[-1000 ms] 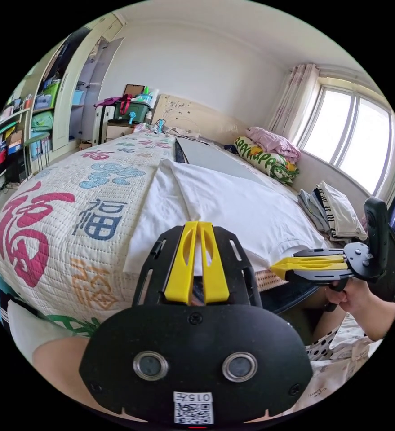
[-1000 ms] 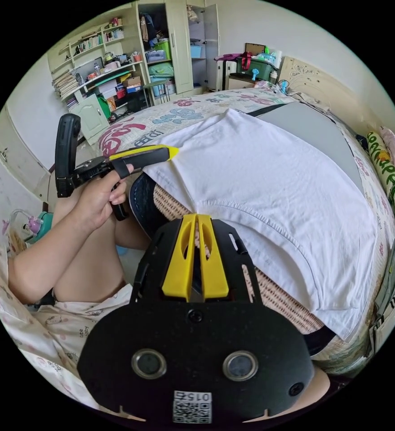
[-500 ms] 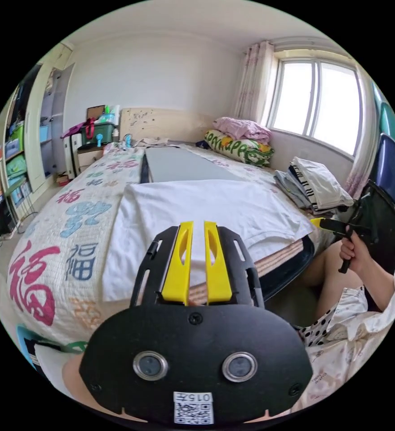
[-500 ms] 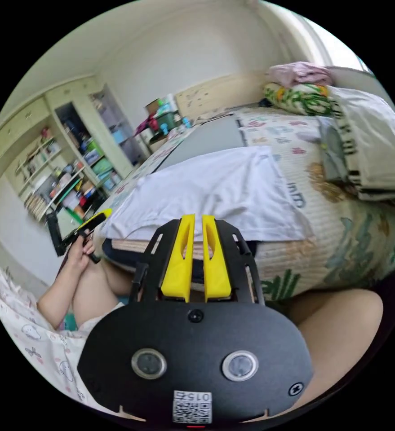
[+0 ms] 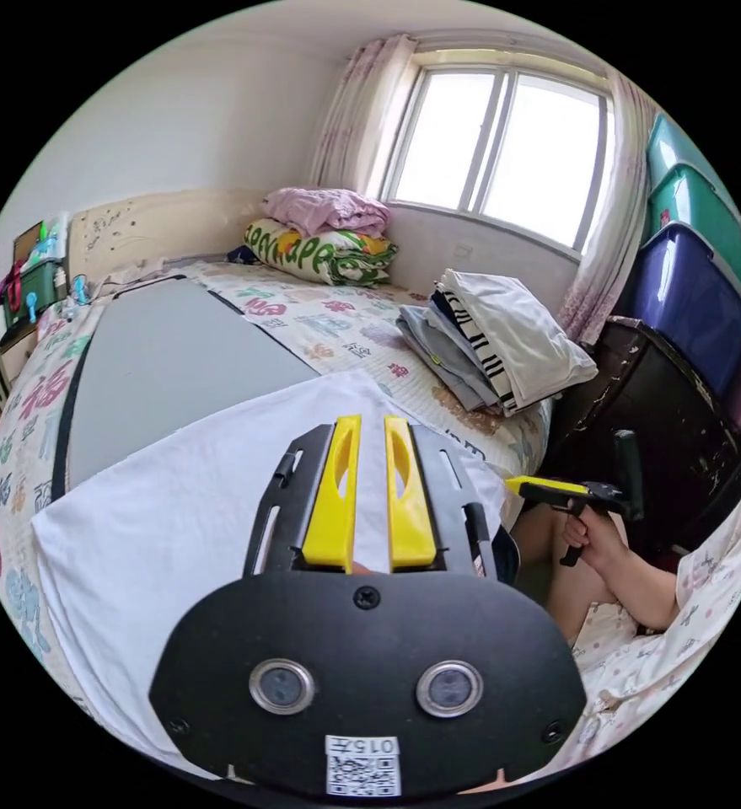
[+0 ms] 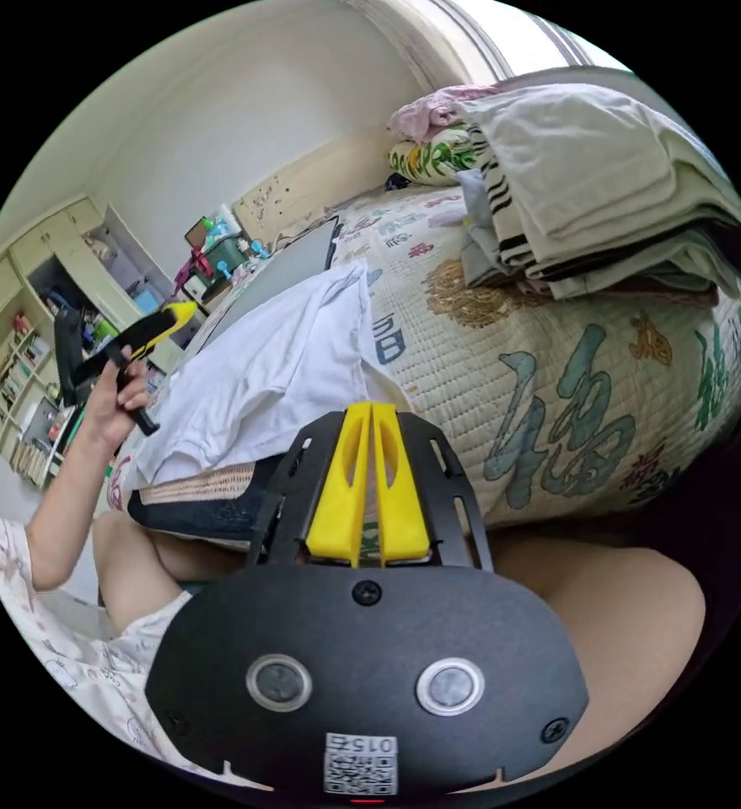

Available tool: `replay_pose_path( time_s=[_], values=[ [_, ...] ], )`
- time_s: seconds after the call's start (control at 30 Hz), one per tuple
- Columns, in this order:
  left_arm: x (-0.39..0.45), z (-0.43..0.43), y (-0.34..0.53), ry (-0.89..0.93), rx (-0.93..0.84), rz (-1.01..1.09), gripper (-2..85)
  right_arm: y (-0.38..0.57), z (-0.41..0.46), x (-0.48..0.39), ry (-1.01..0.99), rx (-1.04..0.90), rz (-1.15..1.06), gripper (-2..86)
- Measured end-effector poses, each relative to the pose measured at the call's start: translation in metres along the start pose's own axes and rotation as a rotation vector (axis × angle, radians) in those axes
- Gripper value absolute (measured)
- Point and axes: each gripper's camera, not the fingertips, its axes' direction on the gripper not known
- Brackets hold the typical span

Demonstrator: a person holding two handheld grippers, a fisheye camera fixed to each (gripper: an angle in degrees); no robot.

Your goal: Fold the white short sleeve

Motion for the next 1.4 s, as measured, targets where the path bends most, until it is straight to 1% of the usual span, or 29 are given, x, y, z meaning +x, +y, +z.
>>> replay_pose_path(
  time_s=[0.07,0.13,0.17,0.2,0.27,0.3,0.37,0.4,0.47,0.5,0.53,0.63,0.7,0.77,0.97,1.1,1.2,1.27,1.33,1.4],
  values=[
    [-0.002,0.029,-0.016,0.042,-0.017,0.003,5.5,0.005,0.011,-0.085,0.022,0.000,-0.101,0.2],
    [-0.005,0.047,-0.025,0.068,-0.022,-0.010,5.6,0.013,0.019,-0.142,0.077,-0.002,-0.160,0.6],
    [-0.003,0.056,-0.029,0.091,-0.028,-0.003,5.7,0.020,0.019,-0.170,0.106,0.033,-0.171,1.3],
    [-0.001,0.061,-0.031,0.106,-0.034,0.007,5.8,0.023,0.017,-0.181,0.115,0.057,-0.169,1.9],
    [0.018,0.082,-0.036,0.181,-0.091,0.059,6.2,0.029,0.017,-0.211,0.142,0.122,-0.145,6.0],
    [0.025,0.089,-0.036,0.202,-0.115,0.079,6.3,0.028,0.020,-0.216,0.138,0.118,-0.140,6.3],
    [0.060,0.117,-0.029,0.266,-0.235,0.161,6.4,0.022,0.041,-0.230,0.081,0.058,-0.084,6.4],
    [0.070,0.124,-0.026,0.271,-0.263,0.188,6.4,0.022,0.046,-0.235,0.061,0.048,-0.078,6.1],
    [0.104,0.152,-0.015,0.228,-0.338,0.286,6.4,0.029,0.053,-0.266,0.028,0.040,-0.064,1.7],
    [0.109,0.159,-0.014,0.205,-0.345,0.299,6.4,0.032,0.054,-0.278,0.035,0.043,-0.074,1.3],
    [0.113,0.173,-0.018,0.171,-0.354,0.296,6.4,0.040,0.054,-0.300,0.055,0.051,-0.093,0.8],
    [0.111,0.208,-0.040,0.195,-0.369,0.251,6.3,0.062,0.053,-0.354,0.047,0.069,-0.144,0.1],
    [0.110,0.236,-0.050,0.183,-0.416,0.232,6.4,0.074,0.061,-0.383,0.056,0.054,-0.169,-0.2],
    [0.108,0.270,-0.055,0.125,-0.473,0.219,6.4,0.085,0.073,-0.422,0.100,0.035,-0.210,-0.4],
    [0.114,0.310,-0.060,0.074,-0.527,0.236,6.6,0.103,0.092,-0.497,0.197,0.002,-0.301,0.1],
    [0.122,0.327,-0.067,0.069,-0.540,0.244,6.6,0.105,0.078,-0.515,0.170,-0.008,-0.283,2.0],
    [0.130,0.339,-0.074,0.070,-0.545,0.253,6.5,0.100,0.045,-0.510,0.070,0.021,-0.234,3.4],
    [0.136,0.346,-0.078,0.073,-0.546,0.254,6.4,0.092,0.006,-0.482,-0.016,0.109,-0.131,3.9],
    [0.142,0.352,-0.082,0.074,-0.545,0.254,6.4,0.083,-0.013,-0.455,-0.028,0.158,-0.038,4.4],
    [0.148,0.357,-0.085,0.076,-0.545,0.255,6.4,0.069,-0.013,-0.434,-0.050,0.136,0.010,5.2]
  ],
)
